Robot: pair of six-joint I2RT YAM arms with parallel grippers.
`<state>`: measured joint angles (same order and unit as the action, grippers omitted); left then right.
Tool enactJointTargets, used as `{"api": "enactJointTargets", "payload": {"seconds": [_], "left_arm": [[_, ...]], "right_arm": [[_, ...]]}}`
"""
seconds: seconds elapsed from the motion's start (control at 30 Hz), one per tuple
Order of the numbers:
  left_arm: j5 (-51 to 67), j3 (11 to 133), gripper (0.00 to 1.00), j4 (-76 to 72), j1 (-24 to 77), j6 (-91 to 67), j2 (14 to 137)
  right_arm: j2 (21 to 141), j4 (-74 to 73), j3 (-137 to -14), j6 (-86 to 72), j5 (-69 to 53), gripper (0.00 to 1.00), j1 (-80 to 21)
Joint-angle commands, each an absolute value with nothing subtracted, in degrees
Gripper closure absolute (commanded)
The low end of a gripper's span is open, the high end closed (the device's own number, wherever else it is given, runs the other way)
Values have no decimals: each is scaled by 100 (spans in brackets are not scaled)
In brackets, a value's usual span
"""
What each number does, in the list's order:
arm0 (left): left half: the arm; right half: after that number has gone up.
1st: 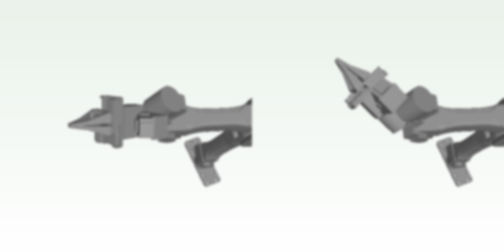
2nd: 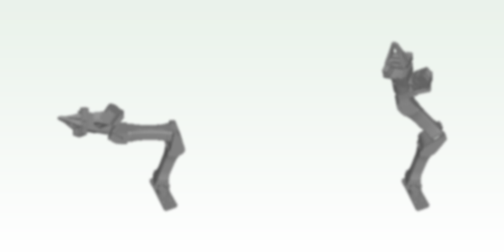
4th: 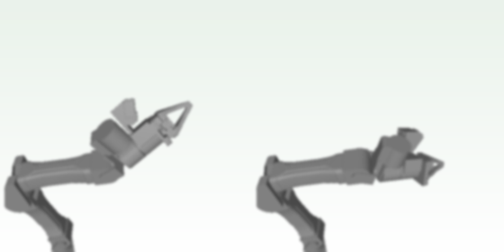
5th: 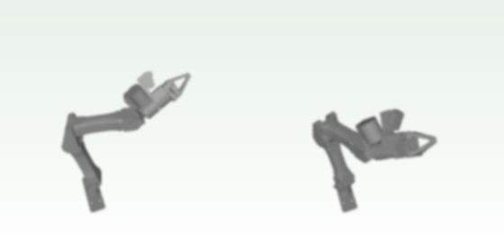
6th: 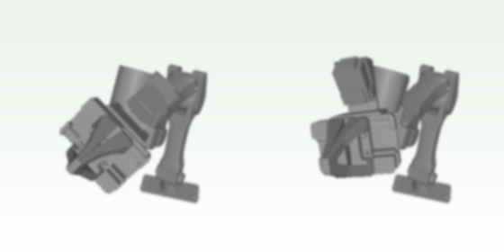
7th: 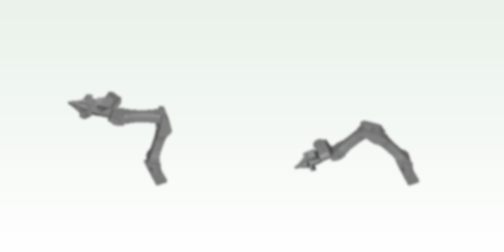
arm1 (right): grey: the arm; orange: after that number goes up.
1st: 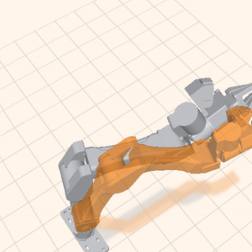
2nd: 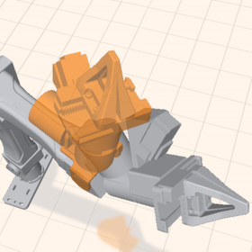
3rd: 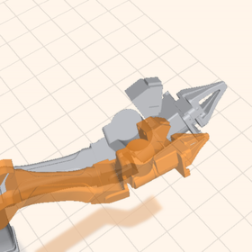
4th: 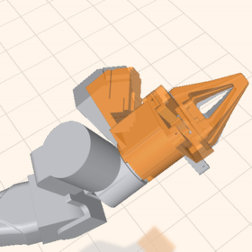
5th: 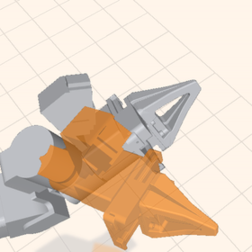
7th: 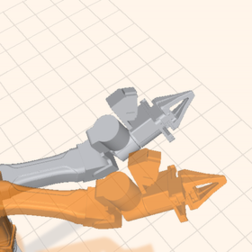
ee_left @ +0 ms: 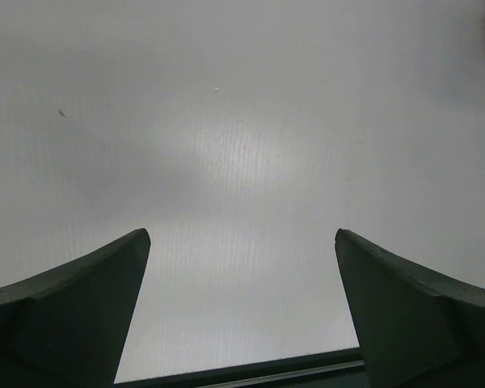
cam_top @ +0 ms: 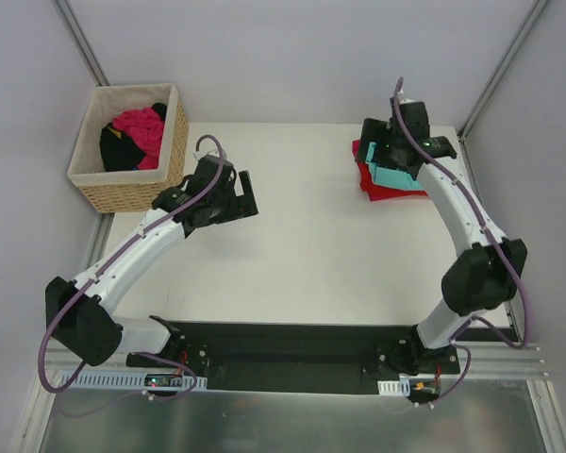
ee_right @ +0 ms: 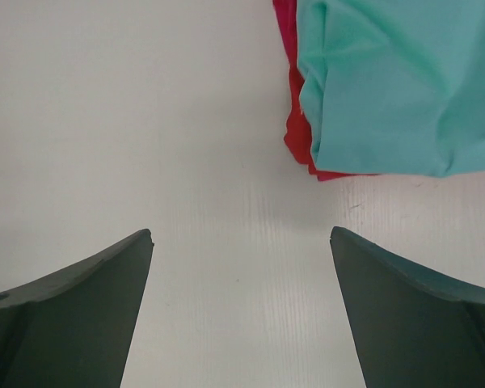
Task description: Fold and stack the t-shirts
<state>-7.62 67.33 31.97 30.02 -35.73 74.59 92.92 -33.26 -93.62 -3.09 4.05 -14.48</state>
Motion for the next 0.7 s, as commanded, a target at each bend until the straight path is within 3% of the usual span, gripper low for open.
{"api": "enactJointTargets", "payload": {"seconds": [0.0, 0.3, 0.67], "left_arm": [[-721, 6662, 1, 3076, 3050, -3665, 7286], [-747, 6776, 1, 2988, 3059, -3612, 7523], [-808, 7075, 1, 2988, 3059, -3533, 7875]], "right_arm": [[10062, -3349, -9307, -123, -254, 4, -1468], [11959, -3427, -10536, -211, -536, 4, -1626], [13156, -3463, -11934, -246, -677, 4, -1608]]}}
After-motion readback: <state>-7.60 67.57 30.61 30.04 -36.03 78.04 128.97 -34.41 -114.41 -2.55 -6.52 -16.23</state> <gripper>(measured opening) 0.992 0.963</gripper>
